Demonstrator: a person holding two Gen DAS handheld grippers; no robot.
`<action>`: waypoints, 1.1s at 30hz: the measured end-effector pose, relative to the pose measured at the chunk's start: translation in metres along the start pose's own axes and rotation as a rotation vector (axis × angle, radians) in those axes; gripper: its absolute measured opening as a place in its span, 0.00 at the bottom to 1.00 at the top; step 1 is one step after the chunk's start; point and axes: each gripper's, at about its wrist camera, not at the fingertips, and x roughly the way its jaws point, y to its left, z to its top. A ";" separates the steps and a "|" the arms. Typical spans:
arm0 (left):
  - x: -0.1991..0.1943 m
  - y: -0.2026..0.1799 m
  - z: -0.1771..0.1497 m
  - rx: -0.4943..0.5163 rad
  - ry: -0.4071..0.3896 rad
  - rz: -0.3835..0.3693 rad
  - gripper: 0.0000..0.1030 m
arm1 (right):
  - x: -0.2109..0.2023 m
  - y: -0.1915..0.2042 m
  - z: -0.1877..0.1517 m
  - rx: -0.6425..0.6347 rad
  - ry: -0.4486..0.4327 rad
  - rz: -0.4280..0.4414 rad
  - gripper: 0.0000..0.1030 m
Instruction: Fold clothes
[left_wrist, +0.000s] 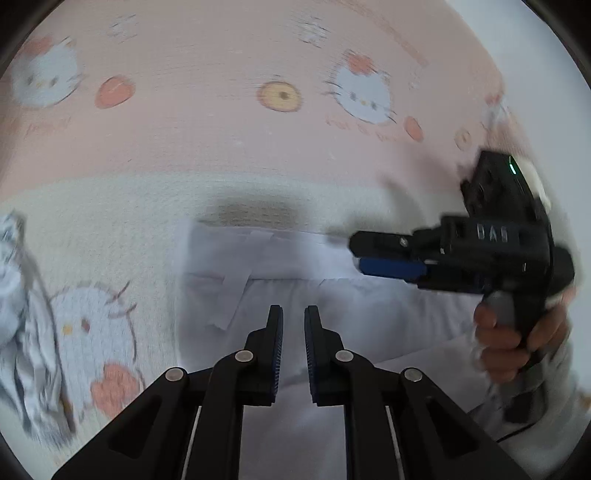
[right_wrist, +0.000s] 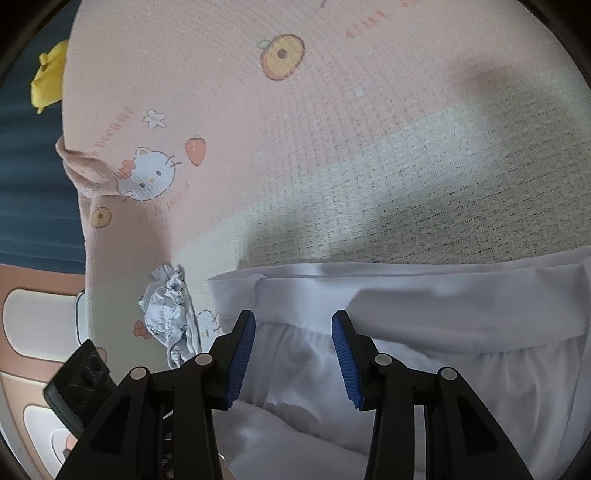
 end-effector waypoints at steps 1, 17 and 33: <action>-0.001 0.002 -0.001 -0.037 0.013 -0.021 0.10 | -0.005 0.002 -0.002 -0.010 -0.014 -0.007 0.41; -0.049 -0.005 -0.030 -0.211 -0.053 -0.146 0.13 | -0.132 0.038 -0.074 -0.189 -0.303 -0.145 0.69; -0.075 -0.028 -0.048 0.019 -0.061 0.113 0.66 | -0.158 0.049 -0.142 -0.402 -0.263 -0.431 0.69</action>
